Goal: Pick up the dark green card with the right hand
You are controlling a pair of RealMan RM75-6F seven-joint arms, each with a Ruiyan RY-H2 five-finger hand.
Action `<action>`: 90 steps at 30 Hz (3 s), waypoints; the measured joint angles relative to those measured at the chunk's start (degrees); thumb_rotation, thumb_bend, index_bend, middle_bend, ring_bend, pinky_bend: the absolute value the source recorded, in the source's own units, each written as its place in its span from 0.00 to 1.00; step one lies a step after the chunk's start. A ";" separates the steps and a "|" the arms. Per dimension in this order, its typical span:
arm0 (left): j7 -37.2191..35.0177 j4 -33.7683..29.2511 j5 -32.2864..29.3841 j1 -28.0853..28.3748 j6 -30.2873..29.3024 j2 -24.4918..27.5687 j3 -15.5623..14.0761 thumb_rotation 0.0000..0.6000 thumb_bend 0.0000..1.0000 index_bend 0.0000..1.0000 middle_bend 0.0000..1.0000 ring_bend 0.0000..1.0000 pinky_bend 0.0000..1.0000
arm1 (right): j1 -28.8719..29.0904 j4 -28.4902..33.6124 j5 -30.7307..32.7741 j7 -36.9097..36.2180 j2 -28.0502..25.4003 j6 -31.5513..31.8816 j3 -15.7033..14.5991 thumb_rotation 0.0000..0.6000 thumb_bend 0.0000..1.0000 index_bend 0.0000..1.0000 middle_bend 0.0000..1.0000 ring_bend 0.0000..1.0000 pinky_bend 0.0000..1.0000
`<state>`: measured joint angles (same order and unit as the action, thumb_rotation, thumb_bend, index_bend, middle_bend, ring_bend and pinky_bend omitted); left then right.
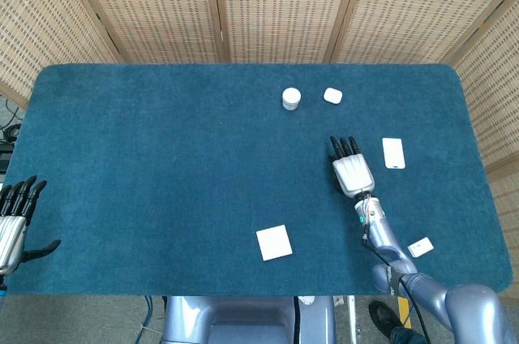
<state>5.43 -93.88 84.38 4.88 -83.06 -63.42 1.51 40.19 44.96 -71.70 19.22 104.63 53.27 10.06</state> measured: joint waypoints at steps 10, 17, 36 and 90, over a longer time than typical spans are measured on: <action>0.56 -0.16 0.06 0.20 0.25 -0.12 -0.09 1.00 0.00 0.00 0.00 0.00 0.00 | 0.65 -6.25 -0.46 -1.09 1.87 -1.08 0.02 1.00 0.31 0.33 0.00 0.00 0.00; 0.98 -0.22 0.03 0.22 0.25 -0.29 -0.15 1.00 0.00 0.00 0.00 0.00 0.00 | 0.64 -6.57 -0.72 -2.19 1.79 -1.12 0.26 1.00 0.31 0.44 0.00 0.00 0.00; 0.67 -0.22 0.05 0.22 0.16 -0.14 -0.17 1.00 0.00 0.00 0.00 0.00 0.00 | 0.96 -0.61 0.94 -3.12 -1.45 -5.87 0.76 1.00 0.55 0.62 0.00 0.00 0.00; -3.87 -0.72 2.93 -0.90 -1.25 2.33 -1.93 1.00 0.00 0.00 0.00 0.00 0.00 | -14.84 44.07 -3.81 -10.91 -31.88 23.84 0.72 1.00 0.00 0.00 0.00 0.00 0.00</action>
